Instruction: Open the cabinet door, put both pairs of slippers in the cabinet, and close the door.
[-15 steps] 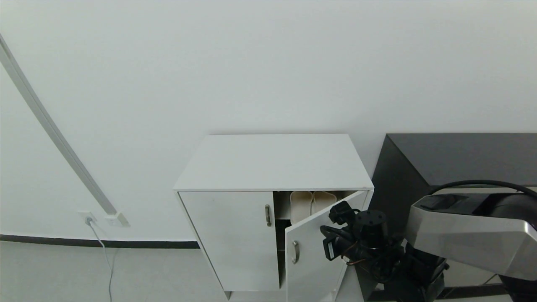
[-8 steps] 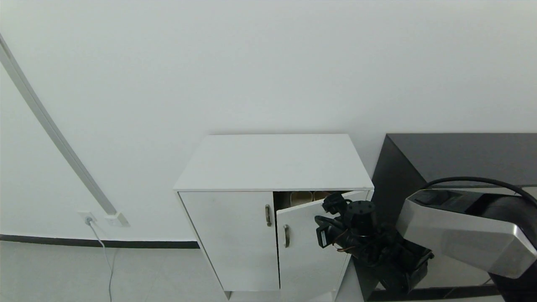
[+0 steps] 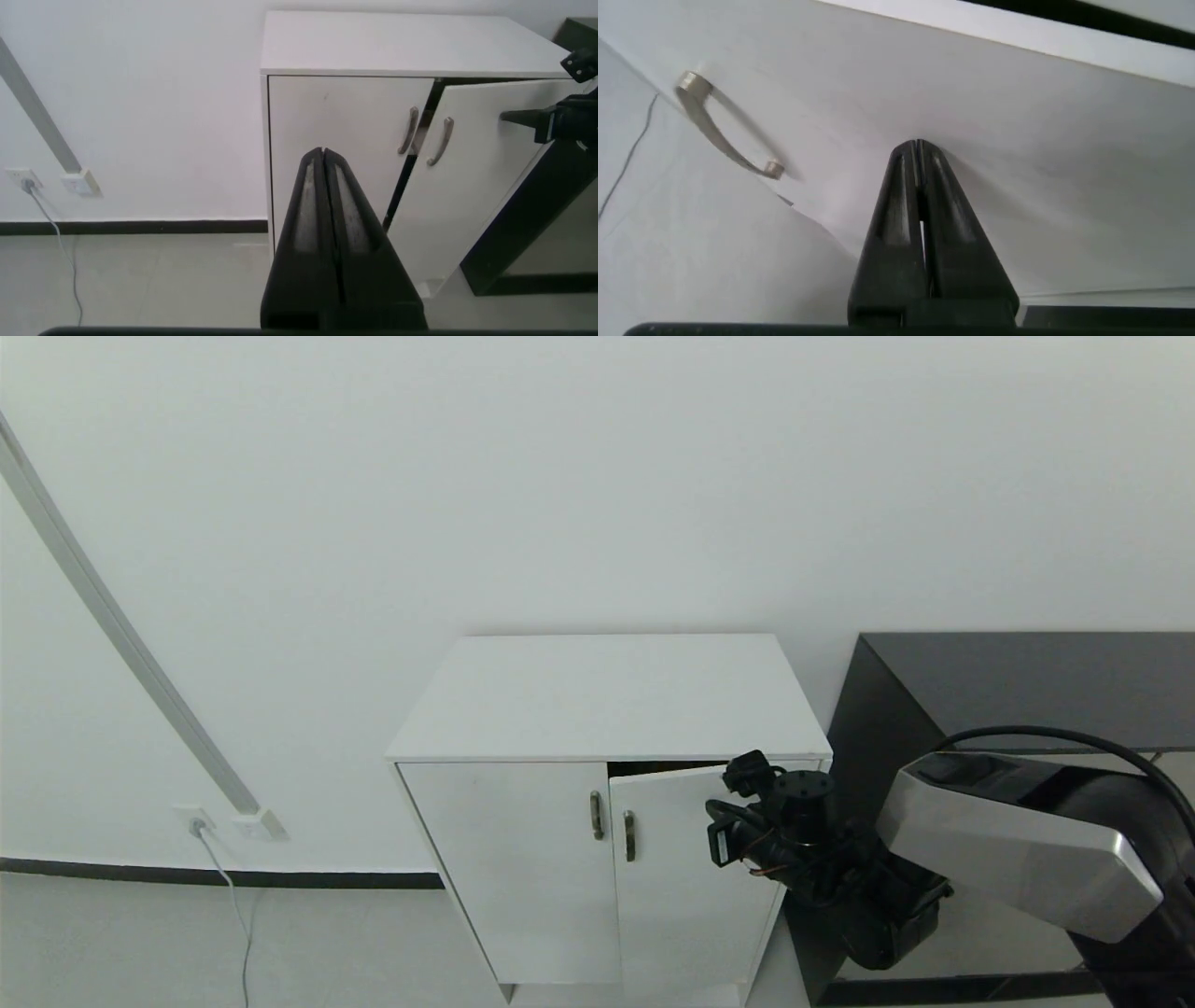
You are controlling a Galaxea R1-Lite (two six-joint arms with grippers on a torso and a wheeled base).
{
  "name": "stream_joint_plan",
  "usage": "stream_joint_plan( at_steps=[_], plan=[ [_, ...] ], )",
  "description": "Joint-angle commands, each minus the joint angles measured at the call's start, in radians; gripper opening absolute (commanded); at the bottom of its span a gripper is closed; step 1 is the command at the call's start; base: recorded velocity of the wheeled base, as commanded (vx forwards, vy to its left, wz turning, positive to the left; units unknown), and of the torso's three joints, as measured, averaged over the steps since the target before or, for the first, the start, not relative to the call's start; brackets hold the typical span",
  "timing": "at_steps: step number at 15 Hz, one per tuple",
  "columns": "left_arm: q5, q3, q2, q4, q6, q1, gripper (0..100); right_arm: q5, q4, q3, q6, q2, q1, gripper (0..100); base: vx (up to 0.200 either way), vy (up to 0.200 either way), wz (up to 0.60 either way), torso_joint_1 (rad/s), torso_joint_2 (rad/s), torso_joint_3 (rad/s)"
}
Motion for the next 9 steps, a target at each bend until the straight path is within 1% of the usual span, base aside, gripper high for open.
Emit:
stream_joint_plan(
  at_steps=[1, 4, 9],
  plan=[
    [0.000, -0.001, 0.000, 0.000, -0.001, 0.000, 0, 0.000, 0.005, -0.016, 0.001, 0.008, -0.009, 0, 0.000, 0.000, 0.00, 0.000, 0.00, 0.000],
    [0.000, 0.000, 0.000, 0.000, -0.001, 0.000, 0, -0.021, 0.005, -0.056, 0.001, 0.038, -0.009, 0, 0.000, 0.000, 0.00, 0.000, 0.00, 0.000],
    [0.000, 0.000, 0.000, 0.000, -0.001, 0.000, 0, -0.023, 0.005, -0.069, 0.001, 0.046, -0.017, 0, 0.000, 0.000, 0.00, 0.000, 0.00, 0.000]
  ],
)
